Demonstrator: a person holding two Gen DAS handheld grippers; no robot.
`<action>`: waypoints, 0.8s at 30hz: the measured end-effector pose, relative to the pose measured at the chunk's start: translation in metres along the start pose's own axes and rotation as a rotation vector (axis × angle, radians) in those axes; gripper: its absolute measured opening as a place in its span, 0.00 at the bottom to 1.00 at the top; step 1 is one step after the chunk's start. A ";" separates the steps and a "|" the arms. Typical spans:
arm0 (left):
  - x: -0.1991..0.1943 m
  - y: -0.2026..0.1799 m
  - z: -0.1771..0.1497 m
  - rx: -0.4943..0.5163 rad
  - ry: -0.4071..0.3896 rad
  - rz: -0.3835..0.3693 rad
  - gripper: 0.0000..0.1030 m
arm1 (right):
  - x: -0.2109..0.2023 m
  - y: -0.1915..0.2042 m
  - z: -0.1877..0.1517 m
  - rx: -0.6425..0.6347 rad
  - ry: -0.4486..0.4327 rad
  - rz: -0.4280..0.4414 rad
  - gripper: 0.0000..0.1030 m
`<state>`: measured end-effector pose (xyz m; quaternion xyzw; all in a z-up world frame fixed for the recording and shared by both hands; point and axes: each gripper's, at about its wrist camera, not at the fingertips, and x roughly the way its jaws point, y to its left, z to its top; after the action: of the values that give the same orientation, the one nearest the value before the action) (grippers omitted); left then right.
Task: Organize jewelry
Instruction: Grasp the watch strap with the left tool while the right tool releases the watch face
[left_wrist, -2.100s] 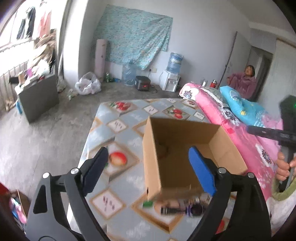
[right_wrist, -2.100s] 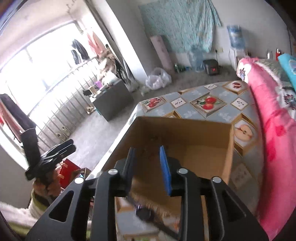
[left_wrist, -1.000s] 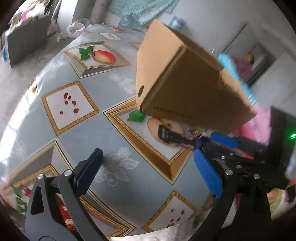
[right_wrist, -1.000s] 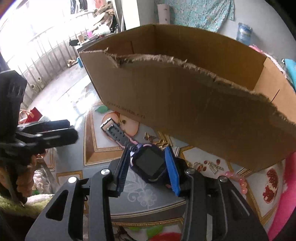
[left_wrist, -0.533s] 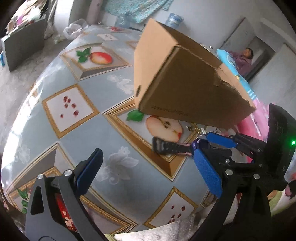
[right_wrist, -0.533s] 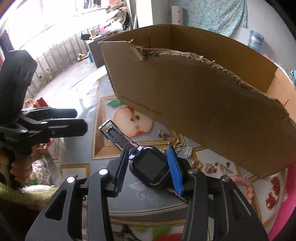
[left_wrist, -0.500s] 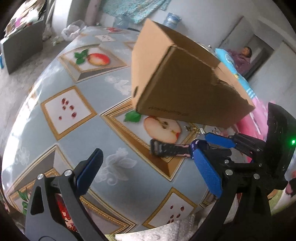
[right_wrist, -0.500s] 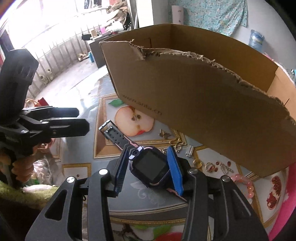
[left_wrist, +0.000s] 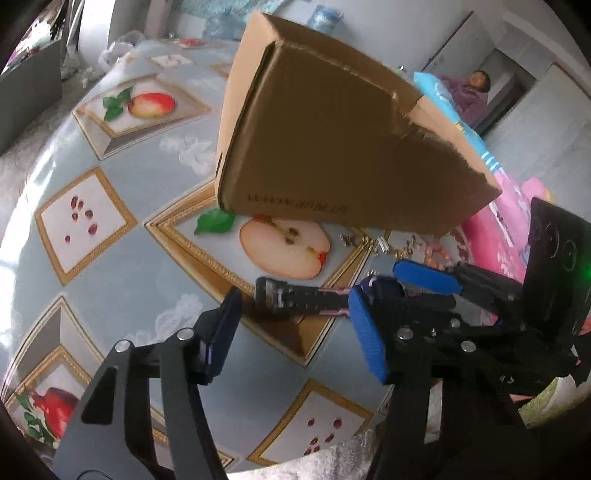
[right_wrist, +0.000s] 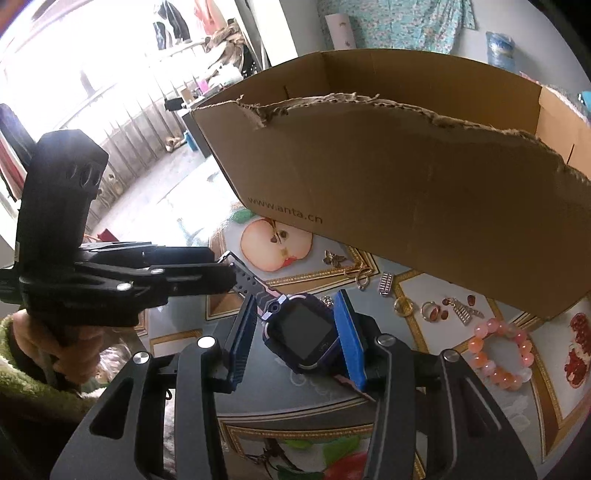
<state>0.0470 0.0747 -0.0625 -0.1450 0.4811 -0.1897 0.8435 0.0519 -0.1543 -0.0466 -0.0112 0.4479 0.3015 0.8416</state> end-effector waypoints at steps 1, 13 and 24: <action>0.002 0.000 0.000 -0.005 0.003 -0.012 0.51 | -0.001 -0.002 -0.001 0.002 -0.002 0.004 0.42; 0.002 0.031 0.005 -0.230 -0.010 -0.284 0.45 | -0.006 -0.015 -0.009 0.013 -0.028 0.038 0.42; 0.004 -0.017 0.002 0.078 -0.004 0.053 0.09 | -0.014 -0.015 -0.013 0.053 0.002 0.095 0.42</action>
<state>0.0470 0.0582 -0.0571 -0.0995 0.4754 -0.1859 0.8541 0.0440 -0.1772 -0.0476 0.0321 0.4567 0.3289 0.8259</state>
